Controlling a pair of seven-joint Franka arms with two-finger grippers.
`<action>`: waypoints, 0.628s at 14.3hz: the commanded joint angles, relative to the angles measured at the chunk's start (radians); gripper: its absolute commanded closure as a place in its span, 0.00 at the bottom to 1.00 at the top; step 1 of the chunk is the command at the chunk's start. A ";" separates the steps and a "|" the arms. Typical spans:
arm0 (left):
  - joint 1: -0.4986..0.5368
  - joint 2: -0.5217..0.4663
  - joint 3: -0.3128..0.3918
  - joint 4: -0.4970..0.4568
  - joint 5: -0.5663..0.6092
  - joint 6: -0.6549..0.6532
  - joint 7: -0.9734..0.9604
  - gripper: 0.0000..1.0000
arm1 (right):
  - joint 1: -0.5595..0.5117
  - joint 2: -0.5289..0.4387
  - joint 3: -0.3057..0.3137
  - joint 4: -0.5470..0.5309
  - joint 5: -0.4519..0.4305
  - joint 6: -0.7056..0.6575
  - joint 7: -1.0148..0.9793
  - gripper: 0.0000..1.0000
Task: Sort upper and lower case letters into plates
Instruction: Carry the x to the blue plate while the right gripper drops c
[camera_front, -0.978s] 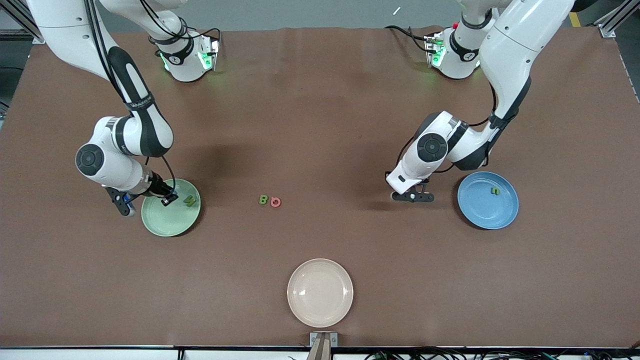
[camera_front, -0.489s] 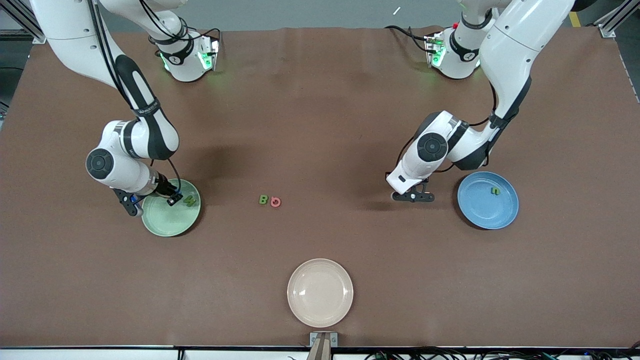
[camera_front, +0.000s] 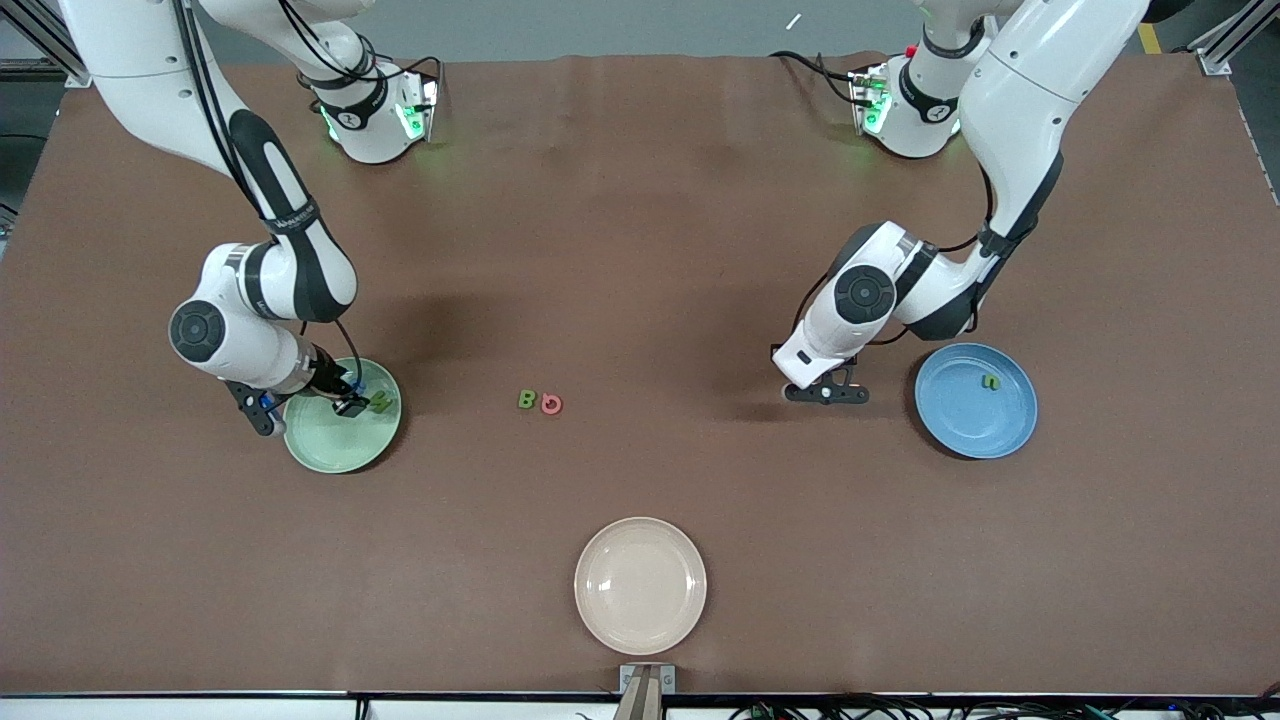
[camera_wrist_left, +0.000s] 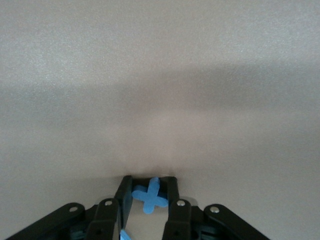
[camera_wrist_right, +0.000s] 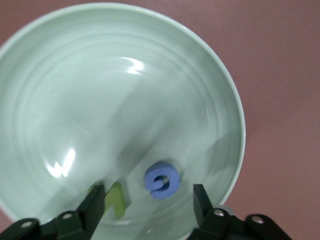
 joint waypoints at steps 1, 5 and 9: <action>0.010 -0.047 -0.003 -0.024 0.026 -0.019 -0.018 0.84 | 0.017 -0.021 0.010 0.197 -0.011 -0.283 0.083 0.00; 0.016 -0.117 -0.006 -0.019 0.029 -0.104 0.000 0.86 | 0.135 0.013 0.010 0.303 -0.002 -0.312 0.304 0.00; 0.116 -0.166 -0.014 -0.022 0.029 -0.142 0.138 0.86 | 0.221 0.075 0.011 0.306 0.023 -0.153 0.568 0.00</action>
